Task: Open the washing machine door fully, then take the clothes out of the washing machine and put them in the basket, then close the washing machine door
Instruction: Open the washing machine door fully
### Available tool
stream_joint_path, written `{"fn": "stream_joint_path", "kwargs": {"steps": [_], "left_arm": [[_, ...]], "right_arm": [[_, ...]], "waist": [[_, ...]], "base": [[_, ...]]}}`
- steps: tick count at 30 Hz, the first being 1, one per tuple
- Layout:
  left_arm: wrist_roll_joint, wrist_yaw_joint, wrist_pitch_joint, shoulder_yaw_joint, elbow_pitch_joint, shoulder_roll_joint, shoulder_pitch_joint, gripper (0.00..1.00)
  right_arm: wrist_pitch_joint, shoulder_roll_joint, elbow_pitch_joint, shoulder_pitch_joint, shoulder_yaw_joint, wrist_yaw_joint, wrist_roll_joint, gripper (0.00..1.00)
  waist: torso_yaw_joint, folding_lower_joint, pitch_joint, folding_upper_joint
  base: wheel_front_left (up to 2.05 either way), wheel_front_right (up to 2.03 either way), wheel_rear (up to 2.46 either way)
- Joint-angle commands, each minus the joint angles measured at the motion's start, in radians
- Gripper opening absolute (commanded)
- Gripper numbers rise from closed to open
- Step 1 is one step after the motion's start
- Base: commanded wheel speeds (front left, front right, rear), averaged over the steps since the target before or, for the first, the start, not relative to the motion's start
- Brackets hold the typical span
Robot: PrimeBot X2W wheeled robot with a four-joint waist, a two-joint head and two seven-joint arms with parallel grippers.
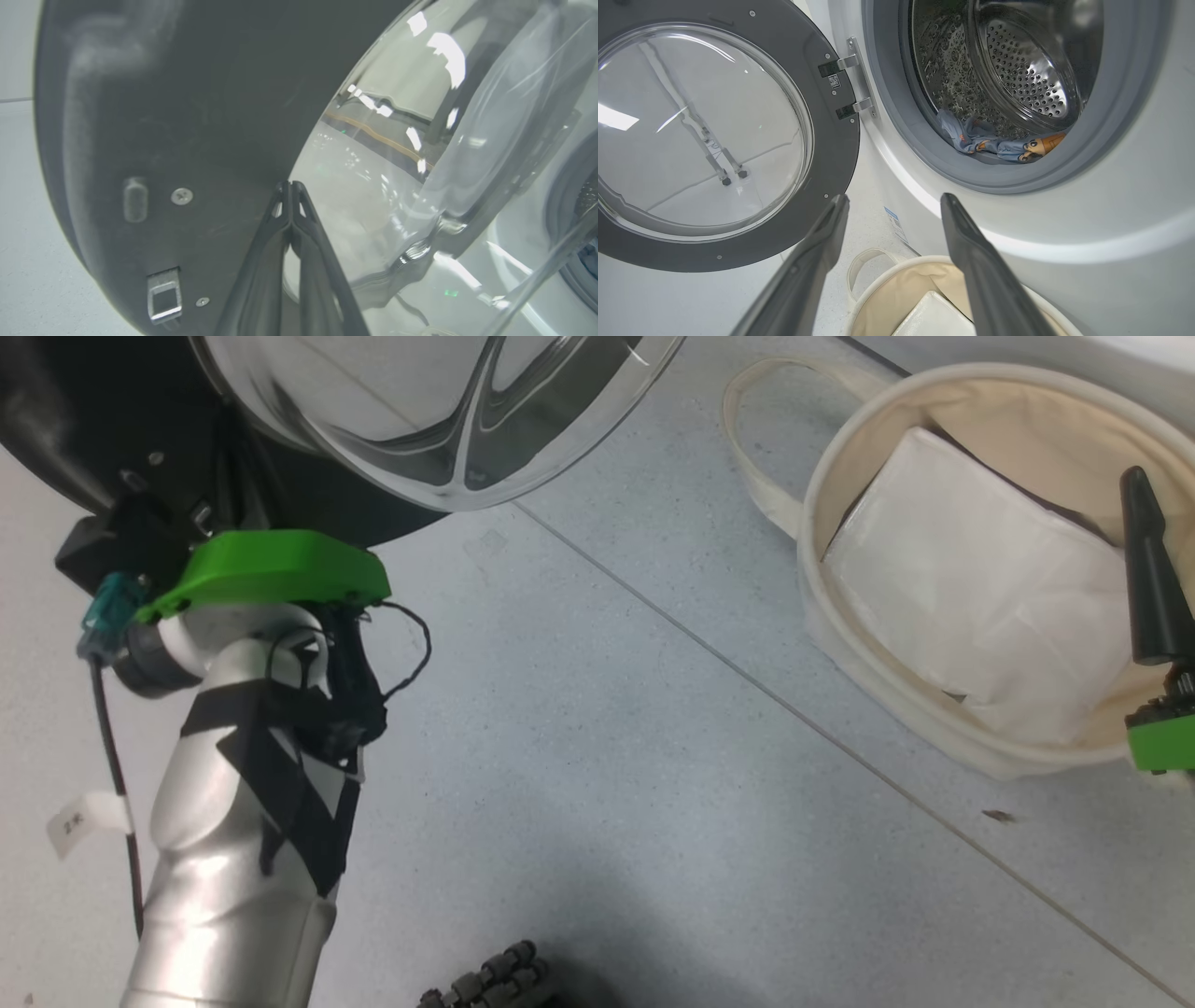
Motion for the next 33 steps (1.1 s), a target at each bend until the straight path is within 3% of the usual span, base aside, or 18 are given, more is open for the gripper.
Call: {"fn": "stream_joint_path", "kwargs": {"steps": [1, 13, 24, 25, 26, 33], "left_arm": [[0.01, -0.004, -0.003, 0.042, -0.021, 0.037, -0.03, 0.0], [0.056, -0.071, -0.003, 0.084, 0.157, 0.037, -0.066, 0.0], [0.066, -0.1, -0.003, 0.119, 0.259, 0.037, -0.121, 0.0], [0.07, -0.108, -0.003, 0.116, 0.263, 0.037, -0.123, 0.23], [0.073, -0.116, -0.003, 0.114, 0.265, 0.037, -0.121, 1.0], [0.128, -0.177, -0.003, 0.116, 0.281, 0.037, -0.044, 1.0]], "right_arm": [[0.004, -0.023, -0.039, 0.026, 0.009, 0.005, 0.002, 1.0], [-0.042, 0.037, 0.006, 0.1, -0.022, 0.005, 0.0, 1.0], [-0.035, 0.039, 0.002, 0.107, -0.047, 0.005, -0.002, 1.0], [-0.037, 0.043, 0.005, 0.109, -0.048, 0.005, -0.002, 1.0], [-0.041, 0.048, 0.01, 0.113, -0.049, 0.005, -0.001, 1.0], [-0.078, 0.121, 0.073, 0.145, -0.019, 0.005, -0.006, 1.0]], "waist": [[0.0, -0.0001, -0.001, 0.0], [-0.004, -0.0001, -0.108, 0.0], [-0.005, -0.0001, -0.119, 0.0], [-0.005, -0.0001, -0.127, 0.0], [-0.006, -0.0001, -0.139, 0.0], [-0.059, -0.0001, -0.278, 0.0]], "base": [[0.0, 0.0, 0.0], [0.0, 0.0, 0.0], [0.0, 0.0, 0.0], [0.0, 0.0, 0.0], [0.0, 0.0, 0.0], [0.0, 0.0, 0.0]]}}
